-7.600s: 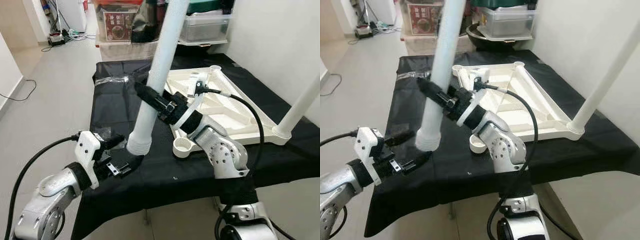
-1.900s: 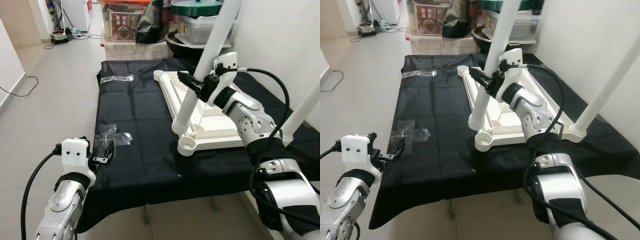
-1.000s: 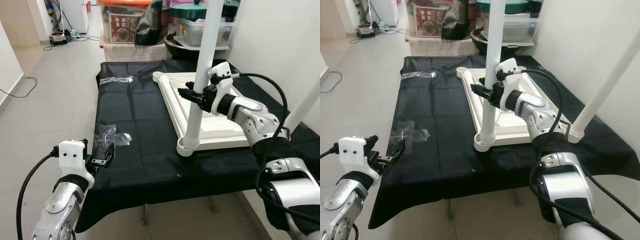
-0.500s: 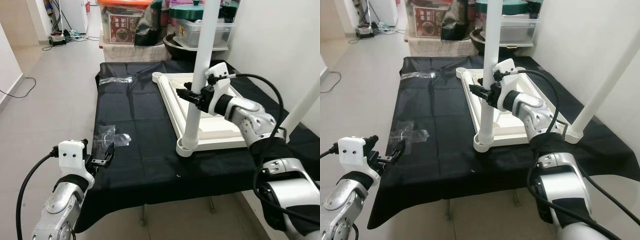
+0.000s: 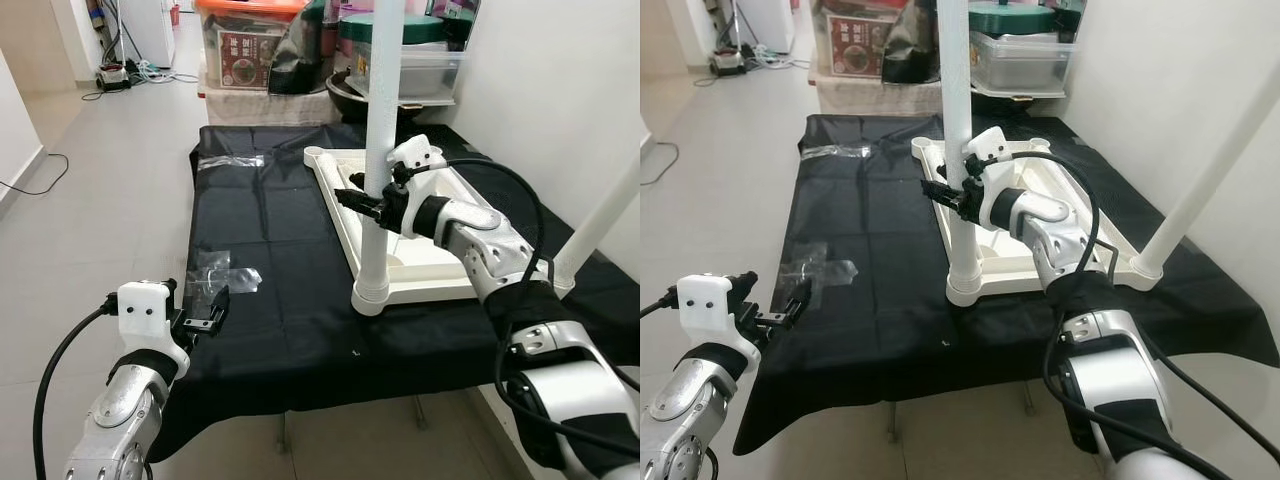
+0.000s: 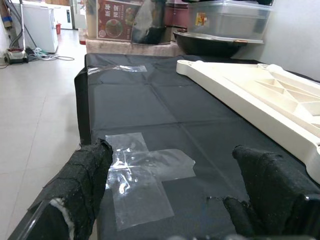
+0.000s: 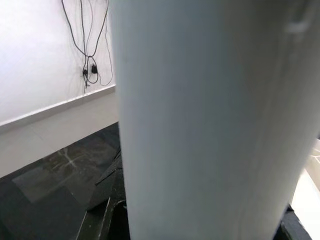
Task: Building children table
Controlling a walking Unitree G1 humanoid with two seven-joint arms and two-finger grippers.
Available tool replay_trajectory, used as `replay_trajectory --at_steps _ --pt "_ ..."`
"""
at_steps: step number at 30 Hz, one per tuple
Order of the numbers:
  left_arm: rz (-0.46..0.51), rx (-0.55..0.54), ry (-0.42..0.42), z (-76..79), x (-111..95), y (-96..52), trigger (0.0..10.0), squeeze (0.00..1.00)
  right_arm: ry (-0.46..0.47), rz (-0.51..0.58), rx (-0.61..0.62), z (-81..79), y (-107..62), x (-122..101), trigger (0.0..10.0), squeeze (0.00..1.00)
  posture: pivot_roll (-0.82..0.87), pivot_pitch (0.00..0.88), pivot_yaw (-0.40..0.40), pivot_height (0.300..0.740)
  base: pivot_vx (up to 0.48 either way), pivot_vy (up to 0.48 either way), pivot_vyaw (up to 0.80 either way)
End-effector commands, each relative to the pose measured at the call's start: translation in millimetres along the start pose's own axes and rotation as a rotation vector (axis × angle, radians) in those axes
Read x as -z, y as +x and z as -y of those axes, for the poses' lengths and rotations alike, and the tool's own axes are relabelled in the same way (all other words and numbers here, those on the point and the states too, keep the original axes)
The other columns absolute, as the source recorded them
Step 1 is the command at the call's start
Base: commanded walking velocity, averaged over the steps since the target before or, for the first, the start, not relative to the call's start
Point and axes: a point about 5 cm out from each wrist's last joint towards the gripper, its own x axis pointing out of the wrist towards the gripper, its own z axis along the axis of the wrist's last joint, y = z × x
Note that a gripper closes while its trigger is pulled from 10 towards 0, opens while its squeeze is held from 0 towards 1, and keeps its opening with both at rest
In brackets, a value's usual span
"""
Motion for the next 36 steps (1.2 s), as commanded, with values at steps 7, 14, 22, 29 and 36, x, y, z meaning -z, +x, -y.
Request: replay_trajectory --at_steps 7,14,22,29,36 --pt "-0.022 -0.005 -0.017 -0.6 4 -1.6 10.0 0.00 0.130 -0.013 0.002 -11.9 -7.7 33 0.0 0.00 0.06 0.000 -0.092 0.740 0.000 0.000 0.00" --pt "-0.027 -0.009 -0.020 -2.6 5 -1.8 10.0 0.00 0.243 -0.017 0.002 -28.5 -12.5 53 0.0 0.00 0.06 0.000 -0.083 0.740 0.000 0.000 0.00" --pt "-0.030 -0.012 -0.023 -5.0 4 -1.3 10.0 0.00 0.268 -0.051 -0.022 -36.3 -14.9 64 0.0 0.00 0.06 0.000 -0.083 0.740 0.000 0.000 0.00" --pt "-0.031 -0.019 -0.024 -5.8 4 -1.1 10.0 0.00 0.255 -0.078 -0.060 -35.9 -12.8 64 0.0 0.00 0.07 0.000 -0.089 0.740 0.000 0.000 0.00" --pt "-0.036 -0.023 -0.029 -5.9 5 -2.1 10.0 0.00 0.240 -0.109 -0.117 -45.2 -12.3 66 0.0 0.00 0.08 0.000 -0.090 0.740 0.000 0.000 0.00"
